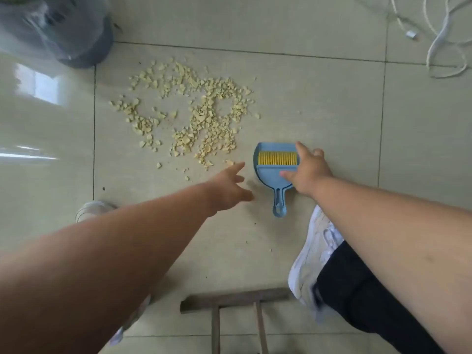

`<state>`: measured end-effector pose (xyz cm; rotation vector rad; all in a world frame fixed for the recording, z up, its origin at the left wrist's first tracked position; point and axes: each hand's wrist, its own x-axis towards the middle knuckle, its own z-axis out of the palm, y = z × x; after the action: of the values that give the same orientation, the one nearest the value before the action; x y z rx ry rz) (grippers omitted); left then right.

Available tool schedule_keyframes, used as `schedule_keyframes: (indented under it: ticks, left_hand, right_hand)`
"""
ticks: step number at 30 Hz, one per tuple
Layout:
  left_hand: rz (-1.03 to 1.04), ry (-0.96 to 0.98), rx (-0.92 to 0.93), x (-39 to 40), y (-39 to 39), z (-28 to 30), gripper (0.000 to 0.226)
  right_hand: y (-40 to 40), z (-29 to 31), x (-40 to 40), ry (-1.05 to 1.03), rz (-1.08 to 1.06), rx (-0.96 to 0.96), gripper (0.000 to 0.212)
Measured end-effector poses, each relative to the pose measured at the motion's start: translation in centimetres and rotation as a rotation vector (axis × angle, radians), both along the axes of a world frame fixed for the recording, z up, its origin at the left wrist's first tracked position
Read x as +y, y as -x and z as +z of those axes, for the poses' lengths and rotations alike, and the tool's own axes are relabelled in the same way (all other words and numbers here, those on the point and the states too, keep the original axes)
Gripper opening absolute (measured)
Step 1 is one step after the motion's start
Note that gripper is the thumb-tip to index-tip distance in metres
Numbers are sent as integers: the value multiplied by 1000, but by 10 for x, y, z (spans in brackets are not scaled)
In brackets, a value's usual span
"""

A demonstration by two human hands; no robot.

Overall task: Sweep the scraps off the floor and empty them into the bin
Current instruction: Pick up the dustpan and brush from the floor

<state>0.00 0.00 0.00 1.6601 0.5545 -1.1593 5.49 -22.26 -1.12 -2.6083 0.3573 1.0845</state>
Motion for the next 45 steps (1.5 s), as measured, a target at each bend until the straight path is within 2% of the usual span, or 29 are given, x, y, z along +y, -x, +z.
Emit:
schedule_keyframes:
  ticks: [3,6,9,13,18,20,22,23,25,29,31,33,36,40,43,45]
  left_hand:
    - [-57,23,61,3,-3,-4,99]
    - [-26,63,148,8,-10,-6,92]
    - [51,118,155,13,-15,-5,80]
    - [155,138,140,18,-15,-3,81]
    - [354,126,92,23,-13,10,85]
    - [398,188,102,28,-10,19,65]
    - [394,253,82,36,-5,27,36]
    - [403,273,68,41,-2,28,29]
    - [441,273,50,54,2,30,28]
    - [526,236,42,81,8,23,30]
    - [525,244,49,96,9,20,29]
    - [479,274,60,110,8,21,28]
    - [430,308,66,122,7,22,26]
    - [435,303,53,135,7,23,25]
    - [493,306,39,145,7,24,25]
    - [510,280,24,152,5,25,24]
  right_hand:
    - [-16,-11,1,42,-66,36,86]
    - [-29,-20,3,55,-112,42,82]
    - [-31,-22,8,64,-127,24,77]
    - [-27,-17,15,7,-155,-10,46]
    - [-29,8,34,-104,-233,-63,39]
    - [-30,18,46,-165,-237,-87,36]
    - [-31,23,59,-234,-222,-94,39]
    - [-32,24,65,-245,-188,-102,43]
    - [-29,28,79,-209,-48,-150,51]
    - [-15,45,112,-201,424,-360,80]
    - [-6,52,128,-221,650,-259,98]
    - [6,55,140,-162,787,-124,115]
    - [21,53,155,-91,818,-48,130]
    - [25,57,177,-106,804,2,136]
    - [19,58,193,-147,817,25,129]
    - [11,56,205,-168,860,44,112]
